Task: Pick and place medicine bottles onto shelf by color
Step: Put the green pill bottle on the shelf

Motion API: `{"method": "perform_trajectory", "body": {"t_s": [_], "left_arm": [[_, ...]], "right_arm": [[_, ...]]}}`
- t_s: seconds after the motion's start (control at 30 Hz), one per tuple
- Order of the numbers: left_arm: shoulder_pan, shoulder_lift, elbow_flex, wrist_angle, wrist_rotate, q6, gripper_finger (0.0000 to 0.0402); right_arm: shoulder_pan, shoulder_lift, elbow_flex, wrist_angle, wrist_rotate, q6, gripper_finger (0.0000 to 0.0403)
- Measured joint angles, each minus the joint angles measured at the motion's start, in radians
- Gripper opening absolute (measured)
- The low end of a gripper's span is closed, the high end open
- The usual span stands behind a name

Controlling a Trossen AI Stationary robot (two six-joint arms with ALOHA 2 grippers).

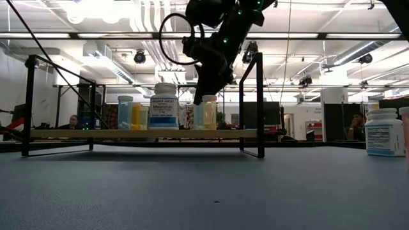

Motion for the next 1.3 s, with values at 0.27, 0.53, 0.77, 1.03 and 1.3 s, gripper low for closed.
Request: {"method": "perform_trajectory", "body": {"t_s": [0.27,0.53,0.77,1.03,1.3], "left_arm": [[0.000,0.000,0.000,0.000,0.000,0.001,0.0000],[0.000,0.000,0.000,-0.001,0.000,0.008,0.0000],[0.000,0.000,0.000,-0.001,0.000,0.008,0.0000],[0.000,0.000,0.000,-0.001,0.000,0.008,0.0000],[0.000,0.000,0.000,-0.001,0.000,0.008,0.0000]], "right_arm": [[0.000,-0.001,0.074,-0.049,0.000,-0.024,0.0168],[0.000,-0.002,0.090,-0.050,0.002,-0.076,0.0100],[0.000,-0.002,0.061,-0.046,0.019,-0.085,0.0015],[0.000,-0.002,0.037,-0.008,0.019,-0.086,0.0012],[0.000,-0.001,0.018,0.004,0.019,-0.086,0.0012]]}}
